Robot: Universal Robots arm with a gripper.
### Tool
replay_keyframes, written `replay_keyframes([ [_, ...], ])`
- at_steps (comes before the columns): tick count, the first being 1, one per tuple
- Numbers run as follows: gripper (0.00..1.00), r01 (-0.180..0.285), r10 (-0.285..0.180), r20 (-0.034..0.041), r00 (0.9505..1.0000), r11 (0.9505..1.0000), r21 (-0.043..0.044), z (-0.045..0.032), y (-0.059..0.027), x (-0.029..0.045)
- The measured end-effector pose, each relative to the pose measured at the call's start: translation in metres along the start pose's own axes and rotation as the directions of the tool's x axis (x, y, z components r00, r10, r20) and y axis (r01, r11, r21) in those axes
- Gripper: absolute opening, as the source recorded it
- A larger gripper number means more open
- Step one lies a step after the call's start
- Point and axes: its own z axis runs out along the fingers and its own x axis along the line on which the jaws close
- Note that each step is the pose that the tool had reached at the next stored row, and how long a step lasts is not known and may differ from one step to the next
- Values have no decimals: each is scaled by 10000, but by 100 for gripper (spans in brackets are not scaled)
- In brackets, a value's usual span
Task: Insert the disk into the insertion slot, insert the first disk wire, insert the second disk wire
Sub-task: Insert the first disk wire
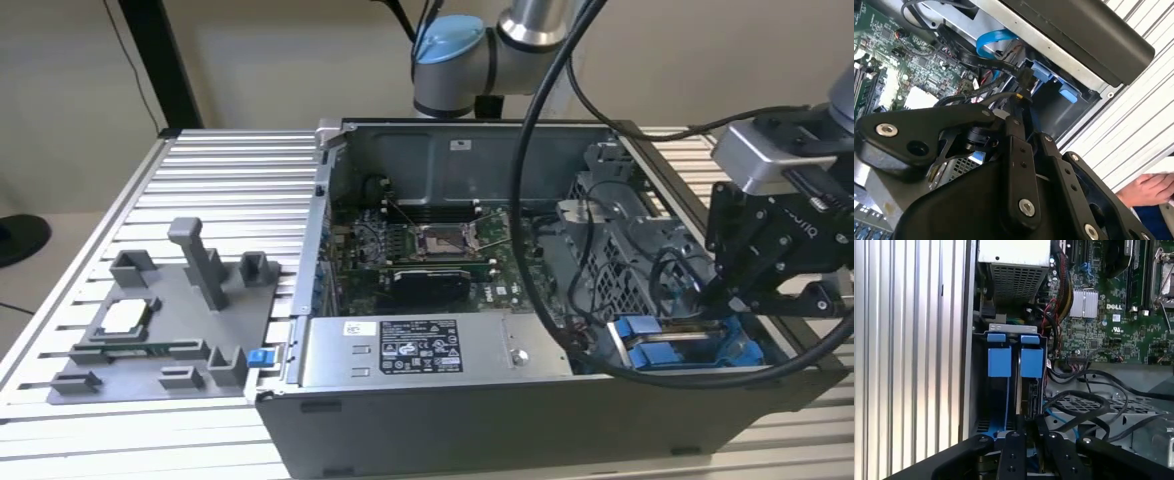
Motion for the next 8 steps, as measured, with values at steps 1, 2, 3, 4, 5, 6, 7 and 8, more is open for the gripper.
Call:
replay_keyframes([
  [1, 0, 1, -1, 24, 10000, 10000, -1, 6, -1, -1],
  [2, 0, 2, -2, 51, 10000, 10000, 0, 12, -1, -1],
  [3, 0, 3, -3, 85, 10000, 10000, 1, 18, -1, -1],
  [4, 0, 7, -7, 139, 9999, 10000, 2, 25, -2, -2],
  [5, 0, 8, -8, 183, 9998, 10000, 3, 30, -2, -2],
  [6, 0, 10, -10, 215, 9998, 10000, 3, 34, -2, -2],
  [7, 0, 11, -11, 240, 9997, 10000, 3, 40, -3, -2],
  [8, 0, 10, -10, 243, 9997, 10000, 4, 42, -3, -2],
])
